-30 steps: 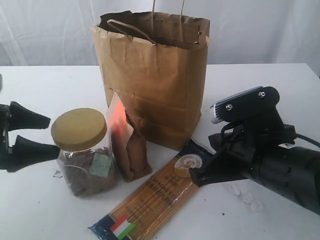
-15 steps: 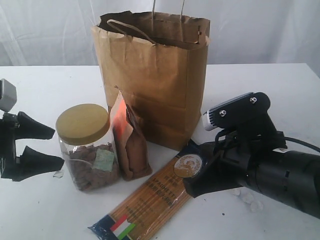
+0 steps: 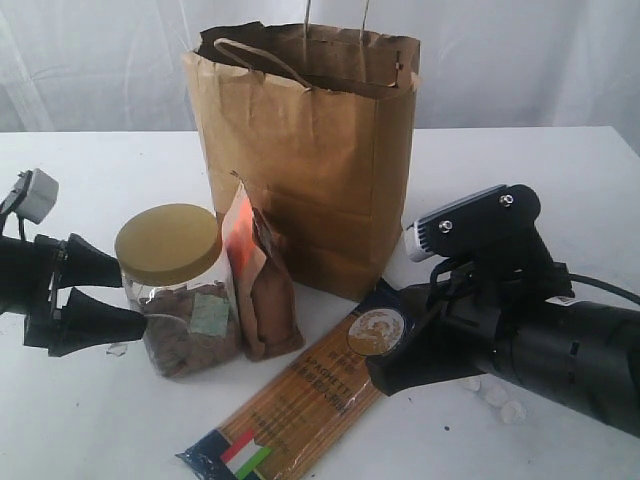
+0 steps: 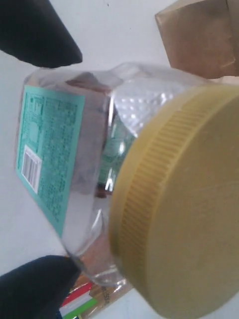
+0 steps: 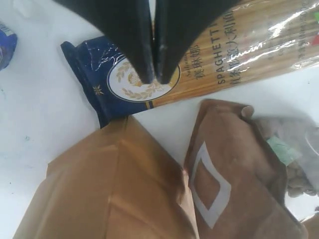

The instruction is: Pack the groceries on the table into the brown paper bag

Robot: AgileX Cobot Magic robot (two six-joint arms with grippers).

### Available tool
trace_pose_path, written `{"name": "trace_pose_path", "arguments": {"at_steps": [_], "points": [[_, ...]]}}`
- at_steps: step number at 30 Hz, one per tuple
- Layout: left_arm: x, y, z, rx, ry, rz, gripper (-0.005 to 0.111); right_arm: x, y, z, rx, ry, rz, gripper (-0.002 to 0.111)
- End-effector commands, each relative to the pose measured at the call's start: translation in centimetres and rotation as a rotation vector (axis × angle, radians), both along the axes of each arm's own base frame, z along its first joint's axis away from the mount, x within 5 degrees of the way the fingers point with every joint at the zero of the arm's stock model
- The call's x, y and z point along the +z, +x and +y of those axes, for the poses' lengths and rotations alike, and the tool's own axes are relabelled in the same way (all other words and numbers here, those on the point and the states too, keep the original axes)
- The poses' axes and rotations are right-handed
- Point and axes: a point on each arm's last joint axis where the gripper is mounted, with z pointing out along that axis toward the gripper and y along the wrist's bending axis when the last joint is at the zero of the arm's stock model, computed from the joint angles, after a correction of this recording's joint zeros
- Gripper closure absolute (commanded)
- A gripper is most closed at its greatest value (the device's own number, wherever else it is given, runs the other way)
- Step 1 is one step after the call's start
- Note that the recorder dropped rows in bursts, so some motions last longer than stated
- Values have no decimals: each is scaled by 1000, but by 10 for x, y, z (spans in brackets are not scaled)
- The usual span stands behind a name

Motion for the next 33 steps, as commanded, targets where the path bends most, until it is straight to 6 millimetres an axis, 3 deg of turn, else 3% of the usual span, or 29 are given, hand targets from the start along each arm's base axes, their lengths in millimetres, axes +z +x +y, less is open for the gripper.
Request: {"name": "trace_pose_path", "arguments": {"at_steps": [1,17,25,27,33], "points": [[-4,3,-12,-109,-4,-115,2,0,-1,-1,10,-4,-4,108],[-29,18,-21,32,90,-78,2,0,-1,-1,10,-4,-4,108],[-32,20,-19,54,118,-80,3,0,-1,-1,10,-4,-4,108],[-32,20,-19,54,116,-79,8,0,-1,-1,10,-4,-4,108],[-31,21,-19,61,112,-79,45,0,-1,-1,10,-4,-4,108]]}}
